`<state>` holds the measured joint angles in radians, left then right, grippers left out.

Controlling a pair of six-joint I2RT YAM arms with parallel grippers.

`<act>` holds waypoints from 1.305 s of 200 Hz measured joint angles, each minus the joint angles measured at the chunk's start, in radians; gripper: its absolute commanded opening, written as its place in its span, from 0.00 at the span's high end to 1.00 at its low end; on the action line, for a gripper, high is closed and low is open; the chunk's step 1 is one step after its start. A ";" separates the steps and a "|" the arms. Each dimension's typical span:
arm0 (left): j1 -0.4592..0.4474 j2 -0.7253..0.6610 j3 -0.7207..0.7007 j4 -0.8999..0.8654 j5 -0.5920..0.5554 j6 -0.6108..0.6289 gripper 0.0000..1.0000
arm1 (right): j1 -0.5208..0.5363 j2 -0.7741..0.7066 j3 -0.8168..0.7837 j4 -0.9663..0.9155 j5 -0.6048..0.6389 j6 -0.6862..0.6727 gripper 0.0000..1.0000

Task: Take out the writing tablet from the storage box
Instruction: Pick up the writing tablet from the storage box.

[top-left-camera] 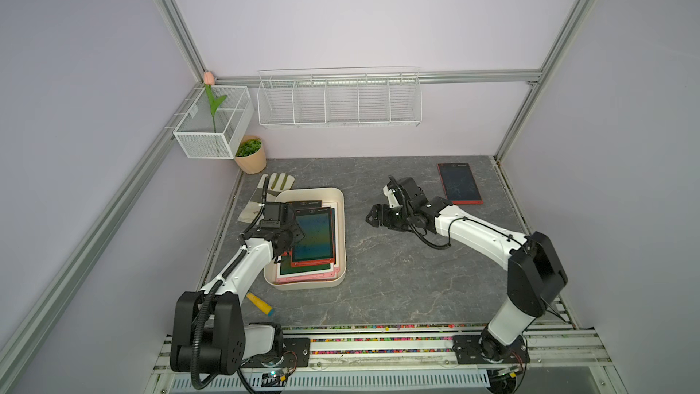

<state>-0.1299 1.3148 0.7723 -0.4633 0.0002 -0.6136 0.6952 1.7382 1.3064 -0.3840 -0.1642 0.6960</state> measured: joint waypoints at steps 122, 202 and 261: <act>0.006 0.138 -0.001 0.072 0.051 0.035 0.32 | 0.054 0.121 0.057 0.061 -0.026 0.019 0.19; 0.008 0.133 -0.032 0.145 0.158 0.049 0.34 | 0.108 0.254 0.133 0.099 -0.062 0.045 0.31; 0.008 0.100 -0.063 0.160 0.237 0.051 0.34 | 0.121 0.308 0.156 0.130 -0.077 0.060 0.35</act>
<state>-0.1223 1.4143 0.7094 -0.3031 0.2371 -0.5621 0.8162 2.0460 1.4628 -0.2535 -0.2417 0.7559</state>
